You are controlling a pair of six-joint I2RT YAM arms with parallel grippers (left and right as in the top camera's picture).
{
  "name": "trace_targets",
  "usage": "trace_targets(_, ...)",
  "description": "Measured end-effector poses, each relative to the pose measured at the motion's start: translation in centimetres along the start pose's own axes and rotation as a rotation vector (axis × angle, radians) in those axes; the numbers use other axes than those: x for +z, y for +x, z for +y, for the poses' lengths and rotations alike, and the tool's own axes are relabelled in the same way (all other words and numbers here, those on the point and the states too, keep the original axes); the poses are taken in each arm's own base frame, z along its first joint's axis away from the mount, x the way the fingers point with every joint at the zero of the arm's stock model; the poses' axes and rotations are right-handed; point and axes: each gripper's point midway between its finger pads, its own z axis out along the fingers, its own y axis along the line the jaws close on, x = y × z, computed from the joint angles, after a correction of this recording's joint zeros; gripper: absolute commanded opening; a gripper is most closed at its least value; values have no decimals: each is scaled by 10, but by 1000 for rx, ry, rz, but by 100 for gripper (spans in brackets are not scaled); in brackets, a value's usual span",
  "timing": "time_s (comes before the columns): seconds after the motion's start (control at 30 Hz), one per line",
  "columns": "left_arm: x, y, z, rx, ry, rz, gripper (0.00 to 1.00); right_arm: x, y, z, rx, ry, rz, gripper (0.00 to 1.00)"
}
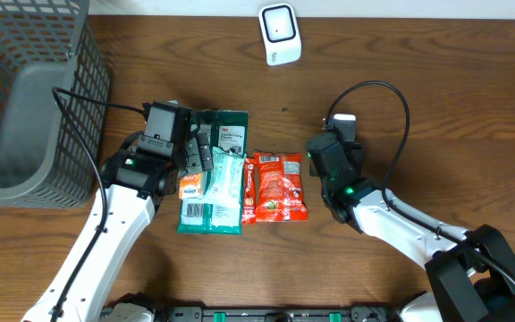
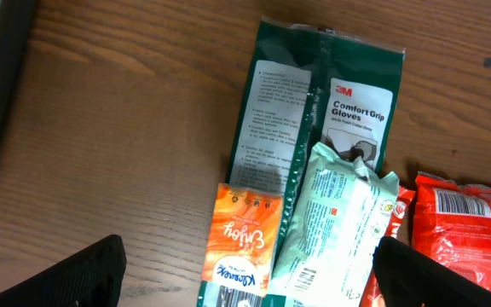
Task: Scan the item barcode
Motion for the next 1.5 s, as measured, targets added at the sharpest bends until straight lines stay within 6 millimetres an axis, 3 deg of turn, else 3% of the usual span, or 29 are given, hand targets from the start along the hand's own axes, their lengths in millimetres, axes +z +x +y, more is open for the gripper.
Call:
trace_targets(0.13, 0, 0, 0, 0, 0, 0, 93, 0, 1, 2, -4, -9, 4, 77)
trace_targets(0.27, 0, 0, 0, 0, 0, 0, 93, -1, 6, 2, -15, -19, 27, 83)
trace_targets(0.33, 0, 0, 0, 0, 0, 0, 93, -3, 6, 1, -19, -20, 33, 92)
trace_targets(0.47, 0, 0, 0, 0, 0, 0, 93, -16, -3, -3, -13, -28, 25, 99)
trace_targets(0.7, 0, 0, 0, 0, 0, 0, 93, -53, -24, -11, -14, -83, 9, 99)
trace_targets(0.77, 0, 0, 0, 0, 0, 0, 93, -69, -39, -11, -10, -133, 27, 99)
trace_targets(0.83, 0, 0, 0, 0, 0, -1, 93, -79, -43, -14, -20, -151, 84, 99)
trace_targets(0.97, 0, 0, 0, 0, 1, -1, 93, -114, -77, -19, -8, -236, 225, 99)
trace_targets(1.13, 0, 0, 0, 0, 0, 1, 93, -147, -100, -23, -35, -274, 402, 99)
trace_targets(1.23, 0, 0, 0, 0, 0, -1, 93, -149, -100, -19, -73, -285, 480, 99)
trace_targets(1.5, 0, 0, 0, 0, 0, -1, 93, -114, -70, 6, -142, -346, 643, 99)
